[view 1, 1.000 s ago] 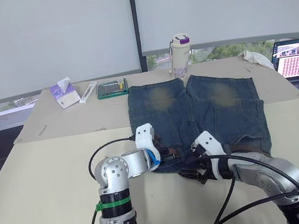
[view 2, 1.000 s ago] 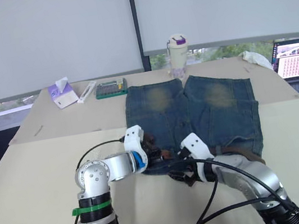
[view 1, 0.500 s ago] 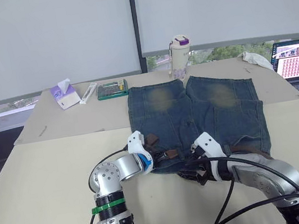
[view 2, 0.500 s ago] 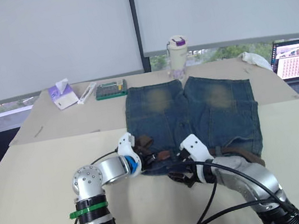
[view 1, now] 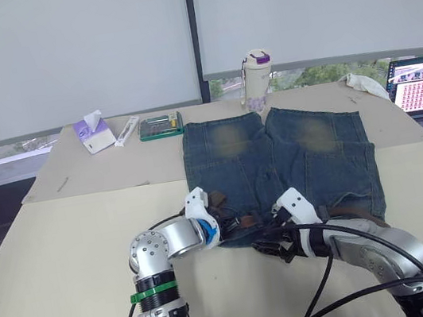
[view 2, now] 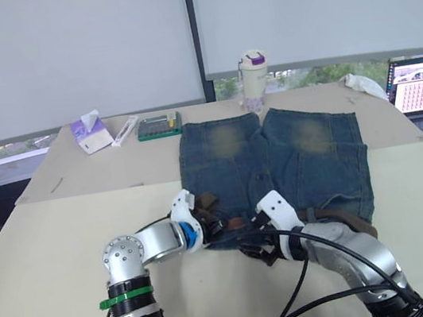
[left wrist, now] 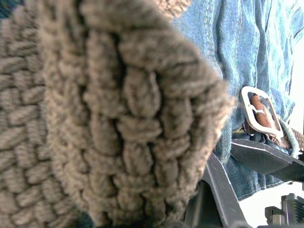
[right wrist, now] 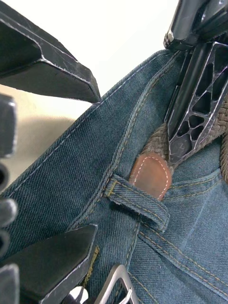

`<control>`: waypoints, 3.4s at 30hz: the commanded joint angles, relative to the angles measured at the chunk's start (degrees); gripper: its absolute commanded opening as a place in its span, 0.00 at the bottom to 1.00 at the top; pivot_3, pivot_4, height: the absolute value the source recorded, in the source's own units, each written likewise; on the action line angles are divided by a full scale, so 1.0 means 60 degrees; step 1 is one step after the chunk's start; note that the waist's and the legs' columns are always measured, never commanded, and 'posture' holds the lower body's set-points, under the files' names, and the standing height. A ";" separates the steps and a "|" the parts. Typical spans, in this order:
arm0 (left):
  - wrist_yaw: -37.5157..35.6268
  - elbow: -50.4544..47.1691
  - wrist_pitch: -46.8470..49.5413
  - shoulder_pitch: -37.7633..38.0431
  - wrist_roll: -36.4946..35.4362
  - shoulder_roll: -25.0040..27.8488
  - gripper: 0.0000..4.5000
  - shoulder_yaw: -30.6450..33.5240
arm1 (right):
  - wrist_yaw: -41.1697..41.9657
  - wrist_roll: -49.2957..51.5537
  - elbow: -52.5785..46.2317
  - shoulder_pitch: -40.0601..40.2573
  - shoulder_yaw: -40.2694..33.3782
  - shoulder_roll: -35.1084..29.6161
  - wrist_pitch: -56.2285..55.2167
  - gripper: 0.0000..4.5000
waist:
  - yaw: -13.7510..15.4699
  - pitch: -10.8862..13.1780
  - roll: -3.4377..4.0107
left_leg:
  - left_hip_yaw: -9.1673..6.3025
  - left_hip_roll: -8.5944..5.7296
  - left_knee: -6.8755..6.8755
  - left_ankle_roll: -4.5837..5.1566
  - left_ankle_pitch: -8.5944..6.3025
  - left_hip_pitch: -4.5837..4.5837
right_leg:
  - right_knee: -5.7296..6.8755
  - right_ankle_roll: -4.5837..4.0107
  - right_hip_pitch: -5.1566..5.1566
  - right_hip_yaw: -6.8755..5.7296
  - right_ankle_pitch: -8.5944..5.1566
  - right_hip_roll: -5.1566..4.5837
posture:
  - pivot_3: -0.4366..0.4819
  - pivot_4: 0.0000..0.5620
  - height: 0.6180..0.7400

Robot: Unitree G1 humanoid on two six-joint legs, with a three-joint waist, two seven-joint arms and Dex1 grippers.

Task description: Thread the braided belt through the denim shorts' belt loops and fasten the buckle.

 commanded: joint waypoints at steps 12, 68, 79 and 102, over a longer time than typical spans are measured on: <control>-0.0279 0.0754 -0.0901 -0.0272 -0.0850 -0.1662 0.00 -0.0646 | 0.0316 0.0186 -0.0019 0.0332 -0.0153 -0.0018 -0.0270 0.99 | 0.0004 0.0010 -0.0010 | 0.0000 0.0001 0.0000 -0.0008 0.0003 -0.0015 | 0.0000 0.0001 -0.0015 -0.0001 -0.0001 0.0000 | 0.48 0.27 1.00; -0.2017 0.1813 -0.2014 -0.0222 -0.0591 -0.0732 0.00 -0.1710 | -0.2815 0.4448 0.0262 -0.0443 -0.6472 0.4693 0.3550 0.83 | 0.0028 -0.0010 0.0087 | -0.0176 -0.0130 -0.0007 0.0051 0.0031 -0.0079 | 0.0005 0.0042 -0.0028 -0.0119 -0.0026 -0.0152 | 0.48 0.27 1.00; -0.2049 0.1733 -0.1930 -0.0149 -0.0450 -0.0754 0.00 -0.1641 | -0.3448 0.4369 0.0497 -0.0398 -0.6516 0.4520 0.3734 0.83 | 0.0016 -0.0015 0.0106 | -0.0176 -0.0130 -0.0013 0.0050 0.0032 -0.0079 | 0.0005 0.0043 -0.0030 -0.0120 -0.0027 -0.0150 | 0.48 0.27 1.00; -0.2081 0.1675 -0.1861 -0.0055 -0.0344 -0.0703 0.00 -0.1640 | -0.4208 0.5465 0.1241 -0.0645 -0.7621 0.5223 0.3115 0.00 | -0.0003 -0.0010 0.0103 | -0.0176 -0.0126 -0.0023 0.0048 0.0033 -0.0082 | 0.0002 0.0047 -0.0038 -0.0119 -0.0029 -0.0151 | 0.48 0.27 1.00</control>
